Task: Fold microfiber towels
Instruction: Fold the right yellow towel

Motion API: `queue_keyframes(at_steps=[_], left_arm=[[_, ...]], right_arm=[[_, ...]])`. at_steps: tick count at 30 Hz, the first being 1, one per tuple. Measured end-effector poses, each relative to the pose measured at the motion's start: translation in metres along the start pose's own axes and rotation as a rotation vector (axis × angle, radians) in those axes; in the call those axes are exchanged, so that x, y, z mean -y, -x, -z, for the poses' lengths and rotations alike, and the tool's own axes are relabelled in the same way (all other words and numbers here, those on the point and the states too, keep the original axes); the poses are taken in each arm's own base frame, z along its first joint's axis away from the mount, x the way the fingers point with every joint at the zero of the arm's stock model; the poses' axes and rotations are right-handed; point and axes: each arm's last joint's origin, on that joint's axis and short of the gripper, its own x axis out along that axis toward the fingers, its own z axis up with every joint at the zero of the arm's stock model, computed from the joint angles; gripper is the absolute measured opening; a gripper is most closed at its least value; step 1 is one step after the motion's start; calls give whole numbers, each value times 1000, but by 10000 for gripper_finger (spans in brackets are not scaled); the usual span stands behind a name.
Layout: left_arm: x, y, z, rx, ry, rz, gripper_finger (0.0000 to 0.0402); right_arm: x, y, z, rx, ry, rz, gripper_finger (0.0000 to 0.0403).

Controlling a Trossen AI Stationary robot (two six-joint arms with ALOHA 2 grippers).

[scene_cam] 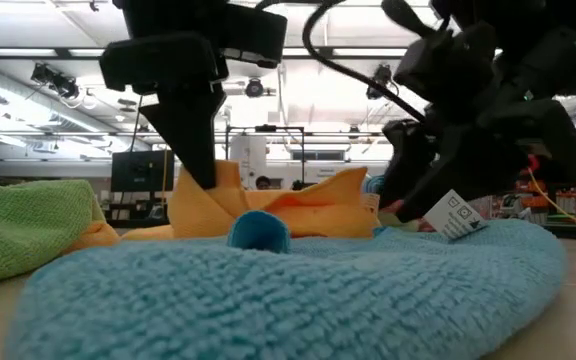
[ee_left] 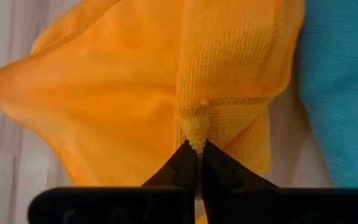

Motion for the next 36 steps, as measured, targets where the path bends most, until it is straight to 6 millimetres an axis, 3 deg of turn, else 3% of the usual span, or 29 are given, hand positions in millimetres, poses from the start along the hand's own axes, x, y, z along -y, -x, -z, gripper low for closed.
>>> queue_keyframes(at_steps=[4,12,17,22,27,36], left_arm=[[-4,-1,1,-31,0,-21,32],[-8,-3,1,-45,14,-31,12],[-8,-3,1,-46,13,-32,25],[-8,-3,1,-48,11,-33,33],[-6,-2,2,-47,-49,-30,18],[14,5,1,68,-187,41,29]], right_arm=[[-1,-5,1,13,93,8,225],[-1,-17,5,24,215,92,215],[4,-22,8,2,235,104,165],[12,-23,9,0,217,114,85],[15,-22,7,33,165,-45,12],[30,-5,-28,-56,-47,-367,9]])
